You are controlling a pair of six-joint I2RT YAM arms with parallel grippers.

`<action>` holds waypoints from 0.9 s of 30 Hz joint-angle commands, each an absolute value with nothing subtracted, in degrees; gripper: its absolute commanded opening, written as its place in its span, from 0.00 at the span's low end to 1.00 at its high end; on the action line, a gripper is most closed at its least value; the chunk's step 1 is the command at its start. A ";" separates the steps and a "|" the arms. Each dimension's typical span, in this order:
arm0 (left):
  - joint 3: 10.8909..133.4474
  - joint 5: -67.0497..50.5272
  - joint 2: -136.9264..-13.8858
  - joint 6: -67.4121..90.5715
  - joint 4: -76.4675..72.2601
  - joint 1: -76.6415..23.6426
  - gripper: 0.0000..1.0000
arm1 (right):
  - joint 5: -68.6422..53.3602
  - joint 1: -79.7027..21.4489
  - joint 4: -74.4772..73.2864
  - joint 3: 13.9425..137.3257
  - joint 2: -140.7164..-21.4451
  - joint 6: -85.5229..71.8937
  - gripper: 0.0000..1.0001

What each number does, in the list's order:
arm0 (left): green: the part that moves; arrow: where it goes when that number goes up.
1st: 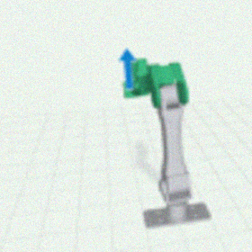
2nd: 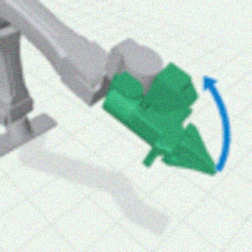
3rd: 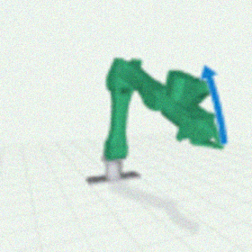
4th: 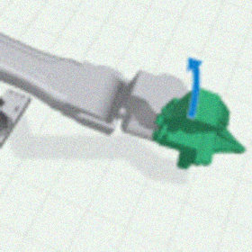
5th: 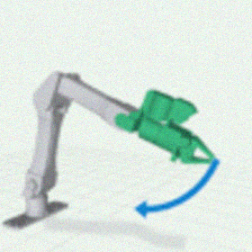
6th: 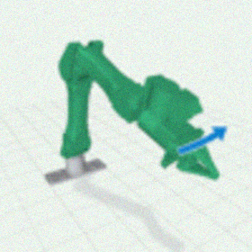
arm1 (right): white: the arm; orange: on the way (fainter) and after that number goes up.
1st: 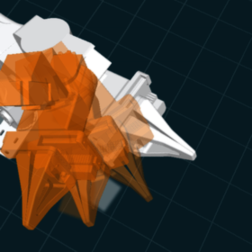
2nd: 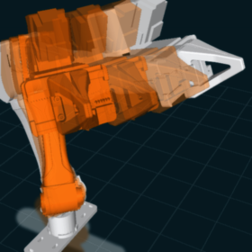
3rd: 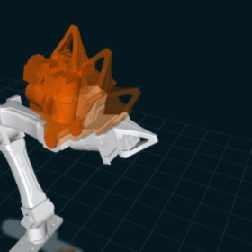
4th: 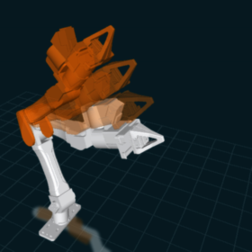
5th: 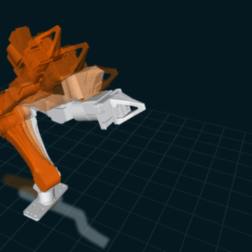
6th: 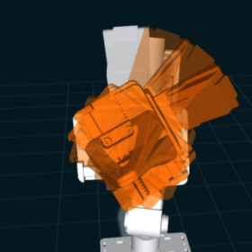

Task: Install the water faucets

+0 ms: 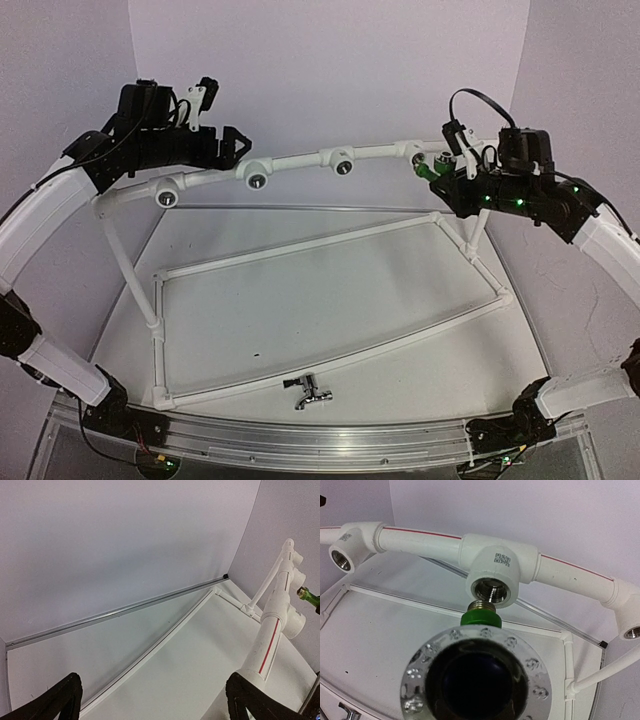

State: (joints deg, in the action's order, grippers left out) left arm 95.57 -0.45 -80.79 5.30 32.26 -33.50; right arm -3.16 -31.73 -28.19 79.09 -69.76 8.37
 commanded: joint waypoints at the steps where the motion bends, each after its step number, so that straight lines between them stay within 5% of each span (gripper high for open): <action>1: 93.98 -1.59 -77.04 6.91 28.68 -33.87 1.00 | -1.42 -31.57 -26.64 82.54 -70.21 8.57 0.00; 27: 111.22 -16.59 -88.28 -9.93 52.30 -35.69 1.00 | 0.00 -31.61 -25.32 82.85 -71.05 7.48 0.00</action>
State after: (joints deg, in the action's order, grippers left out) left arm 105.55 -14.89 -85.46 -6.07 45.70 -35.70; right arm -1.06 -31.73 -28.10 80.99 -70.83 8.41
